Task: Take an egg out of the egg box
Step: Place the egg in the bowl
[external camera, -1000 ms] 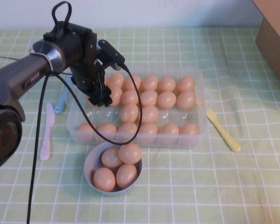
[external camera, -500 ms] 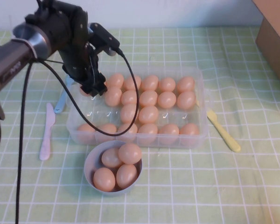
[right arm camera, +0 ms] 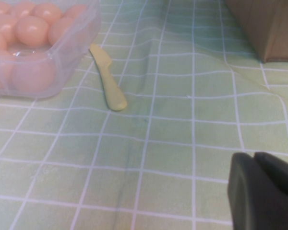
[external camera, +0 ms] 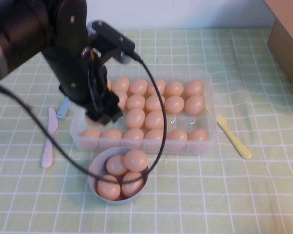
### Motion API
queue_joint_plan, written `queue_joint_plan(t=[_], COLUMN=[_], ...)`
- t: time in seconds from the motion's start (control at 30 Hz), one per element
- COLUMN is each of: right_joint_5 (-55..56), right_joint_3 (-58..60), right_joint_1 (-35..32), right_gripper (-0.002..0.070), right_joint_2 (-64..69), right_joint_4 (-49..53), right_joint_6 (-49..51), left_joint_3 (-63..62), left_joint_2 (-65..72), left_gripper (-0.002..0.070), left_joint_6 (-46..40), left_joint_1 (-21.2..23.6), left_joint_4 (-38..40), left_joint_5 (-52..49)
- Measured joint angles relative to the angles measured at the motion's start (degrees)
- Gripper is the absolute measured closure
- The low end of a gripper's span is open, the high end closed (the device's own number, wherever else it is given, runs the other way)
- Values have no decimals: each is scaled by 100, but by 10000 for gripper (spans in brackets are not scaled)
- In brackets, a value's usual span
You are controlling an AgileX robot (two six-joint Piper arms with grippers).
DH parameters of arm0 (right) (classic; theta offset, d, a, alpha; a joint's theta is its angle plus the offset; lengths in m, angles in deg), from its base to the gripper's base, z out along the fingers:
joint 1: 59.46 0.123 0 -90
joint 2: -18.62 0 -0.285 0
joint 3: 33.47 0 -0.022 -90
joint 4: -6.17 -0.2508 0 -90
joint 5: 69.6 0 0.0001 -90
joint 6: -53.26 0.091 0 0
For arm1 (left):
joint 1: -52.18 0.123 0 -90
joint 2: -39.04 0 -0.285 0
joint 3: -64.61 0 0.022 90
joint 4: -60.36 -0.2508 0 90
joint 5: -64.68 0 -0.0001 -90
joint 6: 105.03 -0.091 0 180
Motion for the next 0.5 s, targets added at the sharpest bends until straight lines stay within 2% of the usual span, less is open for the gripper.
queue_joint_plan(t=[0.27, 0.5], right_joint_5=[0, 0], right_joint_3=[0, 0], right_joint_1=[0, 0], right_gripper=[694, 694], right_joint_2=[0, 0], right_joint_4=[0, 0], right_joint_6=[0, 0], left_joint_3=[1672, 2327], left_joint_2=[-676, -704], left_gripper=[304, 304], left_joint_6=[287, 287], left_joint_1=[-63, -63], left_joint_4=[511, 868], left_joint_5=[345, 965])
